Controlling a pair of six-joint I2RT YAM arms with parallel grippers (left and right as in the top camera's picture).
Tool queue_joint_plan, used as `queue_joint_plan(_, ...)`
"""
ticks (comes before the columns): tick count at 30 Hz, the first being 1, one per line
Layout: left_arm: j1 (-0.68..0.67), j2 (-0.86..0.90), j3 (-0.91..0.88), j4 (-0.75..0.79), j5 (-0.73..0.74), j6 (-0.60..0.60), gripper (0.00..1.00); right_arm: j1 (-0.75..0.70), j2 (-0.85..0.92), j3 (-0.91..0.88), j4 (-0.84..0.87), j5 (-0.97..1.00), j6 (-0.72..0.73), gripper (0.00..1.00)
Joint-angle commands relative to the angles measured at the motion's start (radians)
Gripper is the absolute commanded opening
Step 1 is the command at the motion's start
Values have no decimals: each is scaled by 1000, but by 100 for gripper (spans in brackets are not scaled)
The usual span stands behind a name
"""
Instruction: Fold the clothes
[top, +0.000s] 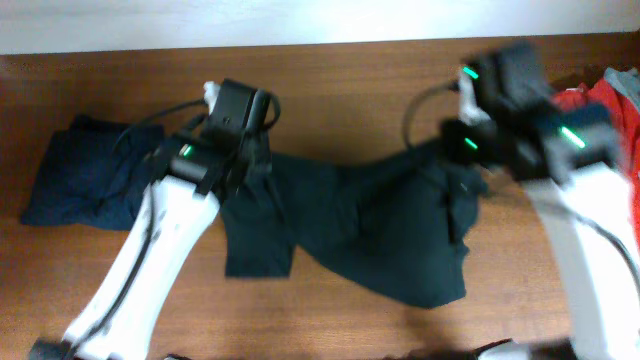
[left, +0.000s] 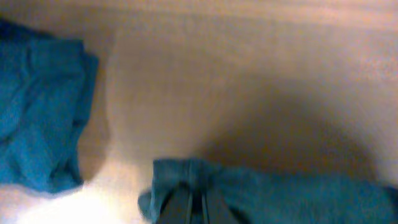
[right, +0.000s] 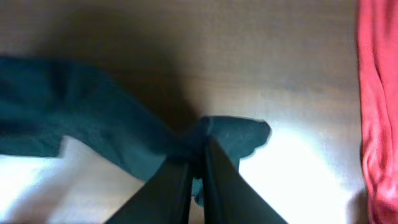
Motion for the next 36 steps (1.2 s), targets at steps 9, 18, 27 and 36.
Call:
queue_joint_plan(9,162,384,-3,242,-33,128,16,-109,510,1,219,71,-44,41)
queue_joint_plan(18,248,336,37,217,-27,154,39,-203,444,2,130,-21,-72,45)
queue_joint_plan(27,220,283,60,103,385,391,38,-172,431,2,83,-217,-85,59)
queue_joint_plan(36,24,287,-5,111,401,754,40,-344,431,2,88,-269,20,63)
